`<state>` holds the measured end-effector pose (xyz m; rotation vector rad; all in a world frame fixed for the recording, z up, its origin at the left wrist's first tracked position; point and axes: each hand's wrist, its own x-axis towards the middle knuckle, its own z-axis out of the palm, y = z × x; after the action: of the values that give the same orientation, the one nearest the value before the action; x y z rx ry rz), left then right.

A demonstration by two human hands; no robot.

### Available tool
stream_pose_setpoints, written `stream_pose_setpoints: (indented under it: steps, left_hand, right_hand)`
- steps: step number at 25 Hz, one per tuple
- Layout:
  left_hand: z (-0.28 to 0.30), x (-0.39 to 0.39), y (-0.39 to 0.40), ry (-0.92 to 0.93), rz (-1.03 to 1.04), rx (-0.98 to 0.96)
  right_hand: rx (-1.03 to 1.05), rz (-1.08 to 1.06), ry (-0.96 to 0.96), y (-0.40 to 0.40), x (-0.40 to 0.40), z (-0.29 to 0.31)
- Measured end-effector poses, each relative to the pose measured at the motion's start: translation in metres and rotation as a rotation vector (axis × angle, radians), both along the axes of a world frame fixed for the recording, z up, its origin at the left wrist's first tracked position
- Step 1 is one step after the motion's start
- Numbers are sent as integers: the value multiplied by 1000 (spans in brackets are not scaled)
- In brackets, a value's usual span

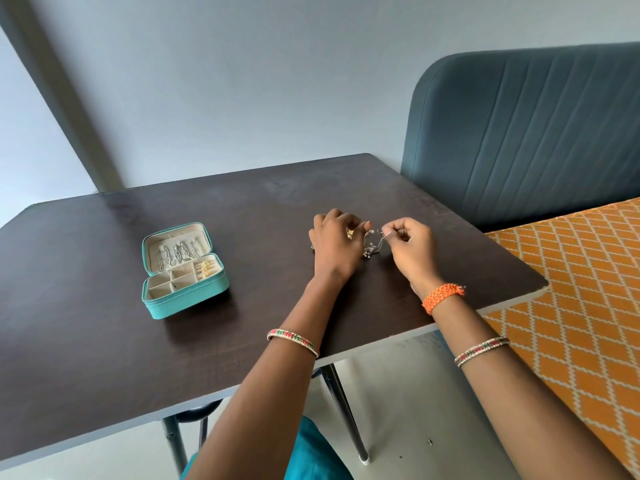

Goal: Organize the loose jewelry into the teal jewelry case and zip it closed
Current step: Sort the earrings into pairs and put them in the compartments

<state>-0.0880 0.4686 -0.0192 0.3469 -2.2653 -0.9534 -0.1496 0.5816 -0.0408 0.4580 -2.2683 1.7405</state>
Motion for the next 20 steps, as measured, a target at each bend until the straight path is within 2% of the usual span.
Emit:
stream_pose_setpoints:
  steps: [6, 9, 11, 15, 20]
  left_hand:
    - [4, 15, -10, 207, -80, 343]
    - [2, 19, -15, 256, -111, 495]
    - [2, 22, -18, 282, -155, 596]
    - [8, 30, -18, 247, -216, 808]
    - [15, 42, -27, 159, -338, 1125]
  right_hand:
    - [-149, 92, -110, 3, 4, 3]
    - [-320, 191, -223, 3, 12, 12]
    - [-484, 255, -372, 6, 13, 20]
    - [-826, 298, -661, 14, 11, 33]
    - [-857, 365, -690, 12, 15, 33]
